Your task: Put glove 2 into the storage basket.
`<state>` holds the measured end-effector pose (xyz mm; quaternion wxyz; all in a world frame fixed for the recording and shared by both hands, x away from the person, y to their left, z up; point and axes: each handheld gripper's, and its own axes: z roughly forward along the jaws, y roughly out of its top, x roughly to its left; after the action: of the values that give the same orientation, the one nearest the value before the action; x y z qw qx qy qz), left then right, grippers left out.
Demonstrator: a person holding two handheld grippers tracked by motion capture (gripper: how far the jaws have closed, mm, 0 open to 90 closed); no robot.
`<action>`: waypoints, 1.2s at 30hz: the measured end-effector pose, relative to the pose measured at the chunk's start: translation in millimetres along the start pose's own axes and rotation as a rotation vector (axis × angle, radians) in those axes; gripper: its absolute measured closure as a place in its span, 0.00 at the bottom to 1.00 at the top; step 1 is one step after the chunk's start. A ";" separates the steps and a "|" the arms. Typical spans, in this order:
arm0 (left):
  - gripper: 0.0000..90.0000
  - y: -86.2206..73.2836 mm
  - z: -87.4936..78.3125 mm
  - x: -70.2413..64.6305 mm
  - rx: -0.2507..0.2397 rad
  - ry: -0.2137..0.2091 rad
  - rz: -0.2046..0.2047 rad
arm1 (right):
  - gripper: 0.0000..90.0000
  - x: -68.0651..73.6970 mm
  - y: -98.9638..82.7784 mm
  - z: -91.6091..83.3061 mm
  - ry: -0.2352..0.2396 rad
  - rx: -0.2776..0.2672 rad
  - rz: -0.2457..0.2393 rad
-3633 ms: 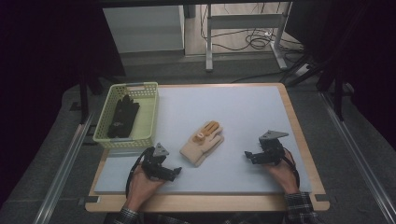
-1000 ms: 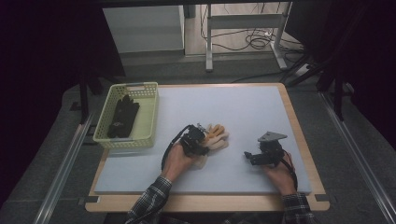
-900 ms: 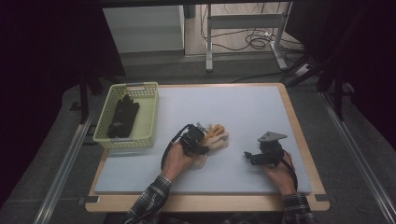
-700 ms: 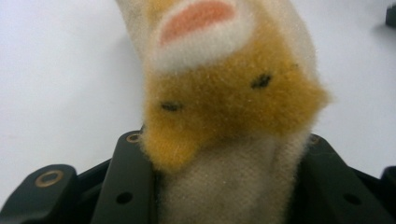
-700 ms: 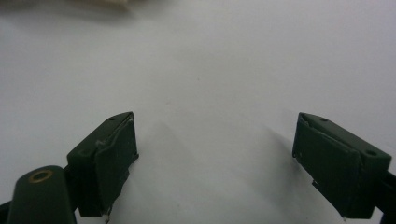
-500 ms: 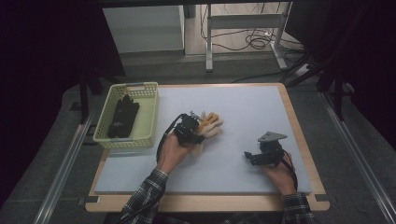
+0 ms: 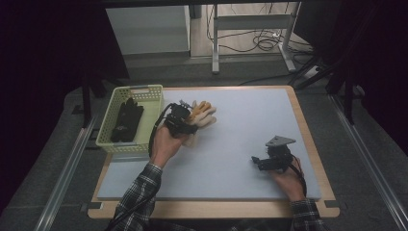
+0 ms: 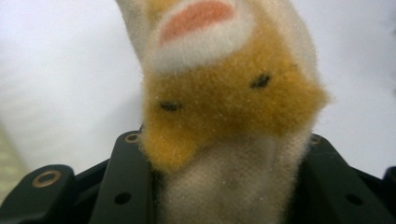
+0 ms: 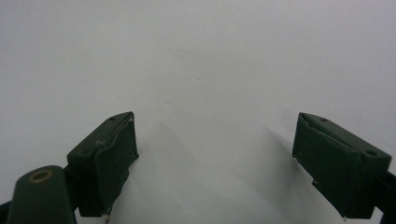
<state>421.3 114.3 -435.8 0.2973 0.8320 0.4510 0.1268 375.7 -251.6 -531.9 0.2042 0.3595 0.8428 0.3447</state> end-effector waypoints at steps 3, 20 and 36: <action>0.64 1.2 -7.1 9.7 -0.005 0.023 -0.021 | 0.15 0.1 0.0 -0.1 0.000 0.000 0.000; 0.63 -8.5 -59.2 76.7 -0.071 0.155 -0.160 | 0.15 0.7 -0.2 0.0 -0.005 -0.005 -0.006; 0.63 -44.2 -72.8 145.8 -0.061 0.268 -0.300 | 0.15 0.5 -0.2 0.1 -0.004 -0.004 -0.005</action>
<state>438.4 280.8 -413.4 0.2753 0.7218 0.6013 0.2042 375.4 -251.3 -532.2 0.2074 0.3578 0.8425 0.3453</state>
